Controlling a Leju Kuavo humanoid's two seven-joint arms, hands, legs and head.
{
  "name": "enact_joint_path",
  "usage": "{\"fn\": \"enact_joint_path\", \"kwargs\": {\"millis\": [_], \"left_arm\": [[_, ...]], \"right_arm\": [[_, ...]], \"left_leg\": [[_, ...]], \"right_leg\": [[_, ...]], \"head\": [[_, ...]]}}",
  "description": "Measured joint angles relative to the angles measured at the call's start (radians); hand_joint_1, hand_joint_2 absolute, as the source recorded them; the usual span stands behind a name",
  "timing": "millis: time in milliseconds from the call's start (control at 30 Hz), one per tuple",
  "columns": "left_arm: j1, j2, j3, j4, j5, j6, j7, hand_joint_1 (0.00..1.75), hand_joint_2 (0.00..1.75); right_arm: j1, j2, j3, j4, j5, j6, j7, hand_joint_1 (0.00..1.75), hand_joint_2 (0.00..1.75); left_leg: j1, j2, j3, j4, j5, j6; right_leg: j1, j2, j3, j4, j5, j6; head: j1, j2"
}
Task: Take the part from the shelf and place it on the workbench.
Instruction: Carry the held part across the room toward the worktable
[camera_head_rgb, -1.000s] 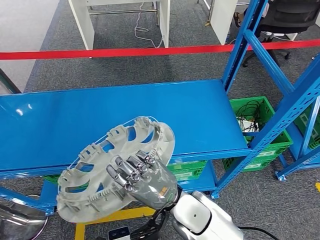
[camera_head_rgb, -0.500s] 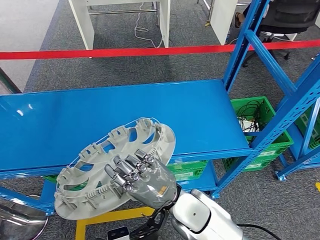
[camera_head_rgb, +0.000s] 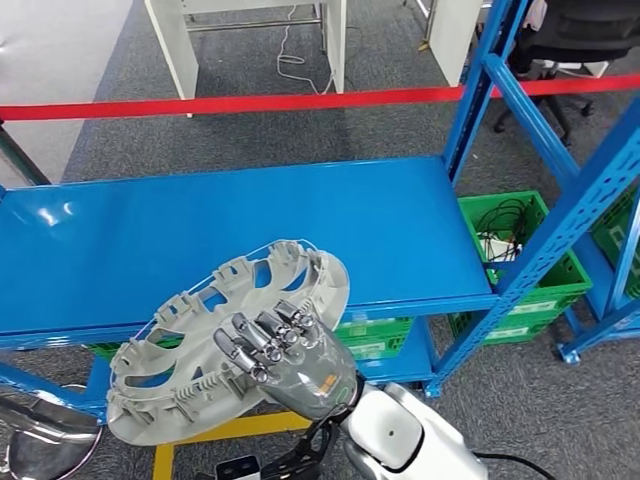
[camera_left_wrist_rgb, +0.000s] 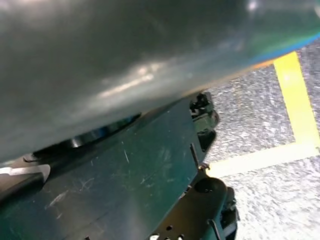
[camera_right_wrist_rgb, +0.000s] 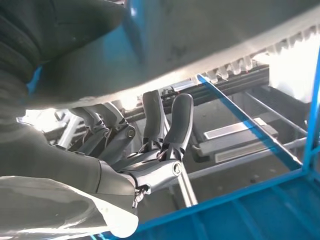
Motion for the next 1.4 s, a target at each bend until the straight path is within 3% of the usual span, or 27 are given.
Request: {"fn": "enact_joint_path", "kwargs": {"millis": [133,267,433,600,867,933,1033,1100,1167,1200,1233,1267,1333,1367,1400], "left_arm": [[-0.001,0.001,0.0,0.0,0.001,0.007,0.018,0.0,0.0],[-0.002,0.0,0.0,0.0,0.002,0.012,0.034,0.0,0.0],[-0.002,-0.001,0.001,0.0,0.001,0.014,0.034,0.0,0.0],[-0.003,-0.002,0.002,0.0,0.001,0.014,0.035,0.0,0.0],[-0.004,-0.003,0.002,0.0,0.001,0.011,0.041,0.0,0.0],[-0.004,-0.002,0.002,0.0,0.001,0.009,0.043,0.0,0.0],[-0.008,-0.003,0.003,0.0,-0.003,0.009,0.049,0.0,0.0],[-0.007,-0.005,0.004,0.0,-0.013,0.008,0.046,0.0,0.0],[-0.006,-0.005,0.006,0.0,-0.024,0.008,0.041,0.0,0.0],[-0.006,-0.005,0.007,0.0,-0.027,0.008,0.039,0.0,0.0],[-0.006,-0.005,0.008,0.0,-0.029,0.008,0.04,0.0,0.0],[-0.006,-0.005,0.009,0.0,-0.03,0.009,0.04,0.0,0.0],[-0.008,-0.004,0.012,0.0,-0.031,0.01,0.042,0.0,0.0],[-0.01,-0.003,0.014,0.0,-0.031,0.01,0.042,0.0,0.0],[-0.012,-0.001,0.017,0.0,-0.031,0.01,0.042,0.0,0.0]], "right_arm": [[0.004,0.003,-0.001,0.001,0.0,0.0,-0.002,1.75,1.75],[0.003,0.004,-0.001,0.005,0.003,0.0,0.023,1.75,1.75],[0.003,0.004,-0.001,0.005,0.006,0.0,0.026,1.75,1.75],[0.007,0.005,-0.006,-0.005,0.006,0.0,0.025,1.75,1.75],[0.024,0.026,-0.061,-0.087,-0.018,0.0,-0.037,1.75,1.75],[0.029,0.035,-0.077,-0.109,-0.028,0.0,-0.051,1.75,1.75],[0.031,0.045,-0.089,-0.132,-0.032,0.0,-0.053,1.75,1.75],[0.033,0.048,-0.096,-0.142,-0.035,0.0,-0.072,1.75,1.75],[0.042,0.052,-0.107,-0.146,-0.04,0.0,-0.093,1.75,1.75],[0.047,0.052,-0.112,-0.146,-0.043,0.0,-0.099,1.75,1.75],[0.052,0.052,-0.117,-0.147,-0.046,0.0,-0.103,1.75,1.75],[0.054,0.053,-0.12,-0.147,-0.047,0.0,-0.107,1.75,1.75],[0.054,0.054,-0.124,-0.148,-0.049,0.0,-0.113,1.75,1.75],[0.054,0.055,-0.127,-0.149,-0.049,0.0,-0.116,1.75,1.75],[0.056,0.057,-0.129,-0.15,-0.05,0.0,-0.117,1.75,1.75]], "left_leg": [[0.0,0.0,0.0,-0.005,0.009,0.022],[0.001,0.0,0.0,-0.01,0.016,0.028],[0.003,0.0,0.0,-0.012,0.017,0.022],[0.006,0.0,-0.001,-0.014,0.013,-0.011],[0.002,0.0,-0.006,-0.007,0.011,-0.013],[-0.001,0.0,-0.009,-0.001,0.01,-0.007],[0.003,0.002,-0.001,-0.03,0.031,0.015],[0.012,0.005,0.007,-0.061,0.051,0.023],[0.013,0.005,0.001,-0.063,0.057,0.024],[0.015,0.005,-0.003,-0.06,0.058,0.023],[0.017,0.005,-0.008,-0.055,0.058,0.019],[0.022,0.005,-0.014,-0.048,0.058,0.014],[0.031,0.004,-0.029,-0.026,0.054,-0.004],[0.033,0.002,-0.039,-0.009,0.05,-0.015],[0.032,0.0,-0.048,0.004,0.049,-0.024]], "right_leg": [[0.0,-0.001,-0.002,-0.006,0.002,-0.007],[0.006,-0.004,-0.002,-0.005,0.002,-0.014],[0.01,-0.006,-0.002,-0.004,0.0,-0.023],[0.012,-0.009,-0.002,-0.004,-0.002,-0.026],[0.008,-0.01,-0.002,-0.005,-0.001,-0.024],[0.003,-0.011,-0.002,-0.009,0.004,-0.016],[0.002,-0.012,-0.001,-0.017,0.006,-0.001],[0.005,-0.011,-0.027,0.036,-0.037,0.002],[0.002,-0.01,-0.078,0.15,-0.097,0.008],[0.0,-0.011,-0.098,0.197,-0.111,0.013],[-0.004,-0.011,-0.105,0.213,-0.108,0.019],[-0.009,-0.011,-0.095,0.194,-0.088,0.026],[-0.019,-0.009,-0.043,0.088,-0.035,0.044],[-0.022,-0.004,-0.023,0.046,-0.019,0.044],[-0.023,0.0,-0.014,0.026,-0.015,0.038]], "head": [[-0.01,0.0],[-0.011,0.0],[-0.011,0.0],[-0.01,0.0],[-0.01,0.0],[-0.011,0.0],[-0.014,0.0],[-0.009,0.0],[-0.004,0.0],[-0.004,0.0],[-0.003,0.0],[-0.003,0.0],[-0.002,0.0],[0.002,0.0],[0.004,0.0]]}}
